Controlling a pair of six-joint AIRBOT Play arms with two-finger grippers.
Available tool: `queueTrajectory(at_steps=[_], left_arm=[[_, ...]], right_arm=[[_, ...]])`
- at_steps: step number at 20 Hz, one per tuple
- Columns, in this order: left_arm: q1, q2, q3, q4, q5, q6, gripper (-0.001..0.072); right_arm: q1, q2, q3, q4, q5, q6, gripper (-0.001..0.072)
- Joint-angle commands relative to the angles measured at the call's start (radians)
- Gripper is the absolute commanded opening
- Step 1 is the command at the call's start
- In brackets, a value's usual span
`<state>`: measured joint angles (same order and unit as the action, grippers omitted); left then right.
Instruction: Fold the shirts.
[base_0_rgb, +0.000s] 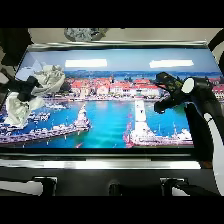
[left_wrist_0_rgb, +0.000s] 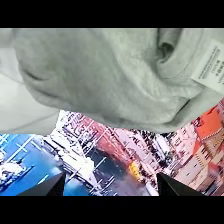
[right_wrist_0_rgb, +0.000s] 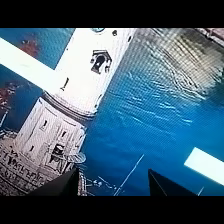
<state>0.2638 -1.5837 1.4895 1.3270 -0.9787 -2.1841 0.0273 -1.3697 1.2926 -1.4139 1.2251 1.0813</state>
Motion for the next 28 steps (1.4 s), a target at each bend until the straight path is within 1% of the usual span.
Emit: queueTrajectory(at_steps=[1, 2, 4, 6, 7, 9, 12, 13, 15, 16, 17, 18, 20, 22, 23, 24, 27, 28], left_arm=[[-0.004, 0.089, -0.257, -0.168, 0.412, -0.196, 0.072], [-0.01, 0.079, -0.289, -0.216, 0.507, -0.2, 0.072], [-0.027, 0.03, -0.301, -0.303, 0.651, -0.2, 0.072], [-0.049, -0.039, -0.288, -0.402, 0.778, -0.2, 0.072], [-0.057, -0.079, -0.274, -0.429, 0.819, -0.2, 0.072], [-0.062, -0.163, -0.218, -0.476, 0.831, -0.199, 0.072], [-0.071, -0.268, -0.084, -0.479, 0.866, -0.195, 0.072], [-0.072, -0.29, -0.047, -0.478, 0.871, -0.195, 0.0679], [-0.074, -0.326, 0.001, -0.479, 0.829, -0.188, 0.0429], [-0.074, -0.339, 0.009, -0.478, 0.78, -0.187, 0.0195], [-0.073, -0.345, 0.009, -0.479, 0.738, -0.172, 0.0035], [-0.073, -0.344, 0.009, -0.479, 0.707, -0.115, 0.0034], [-0.079, -0.307, 0.012, -0.48, 0.7, 0.03, 0.0032], [-0.09, -0.21, 0.013, -0.479, 0.718, 0.223, 0.0031], [-0.098, -0.136, 0.013, -0.479, 0.71, 0.334, 0.0031], [-0.107, -0.055, 0.013, -0.479, 0.687, 0.425, 0.0031], [-0.15, 0.232, 0.012, -0.479, 0.575, 0.657, 0.0031], [-0.168, 0.321, 0.012, -0.479, 0.517, 0.716, 0.0032]], right_arm=[[0.001, -0.001, 0.0, 0.0, -0.012, 0.0, 0.0523], [0.001, -0.001, 0.0, 0.0, -0.017, 0.0, 0.0523], [0.001, -0.001, 0.0, 0.0, -0.027, 0.0, 0.0523], [0.001, -0.001, 0.0, 0.0, -0.031, 0.0, 0.0523], [0.001, -0.001, 0.0, 0.0, -0.03, 0.0, 0.0523], [0.001, -0.001, 0.0, 0.0, -0.028, 0.0, 0.0523], [0.001, -0.001, 0.0, 0.0, -0.024, 0.0, 0.0522], [0.001, -0.001, 0.0, 0.0, -0.022, 0.0, 0.0522], [0.001, -0.001, 0.0, 0.0, -0.028, 0.0, 0.0522], [0.001, -0.001, 0.0, 0.0, -0.032, 0.001, 0.0522], [0.001, -0.001, 0.0, 0.0, -0.031, 0.001, 0.0522], [0.001, -0.001, 0.0, 0.0, -0.026, 0.0, 0.0522], [0.001, 0.0, 0.0, -0.004, -0.02, 0.0, 0.0523], [0.001, 0.0, 0.003, -0.014, -0.026, -0.001, 0.0525], [0.001, 0.002, 0.01, -0.037, -0.031, -0.001, 0.0525], [0.001, 0.01, 0.021, -0.066, -0.029, -0.001, 0.0525], [0.001, 0.087, 0.068, -0.142, -0.026, -0.001, 0.0527], [0.001, 0.126, 0.089, -0.159, -0.018, 0.0, 0.0528]])
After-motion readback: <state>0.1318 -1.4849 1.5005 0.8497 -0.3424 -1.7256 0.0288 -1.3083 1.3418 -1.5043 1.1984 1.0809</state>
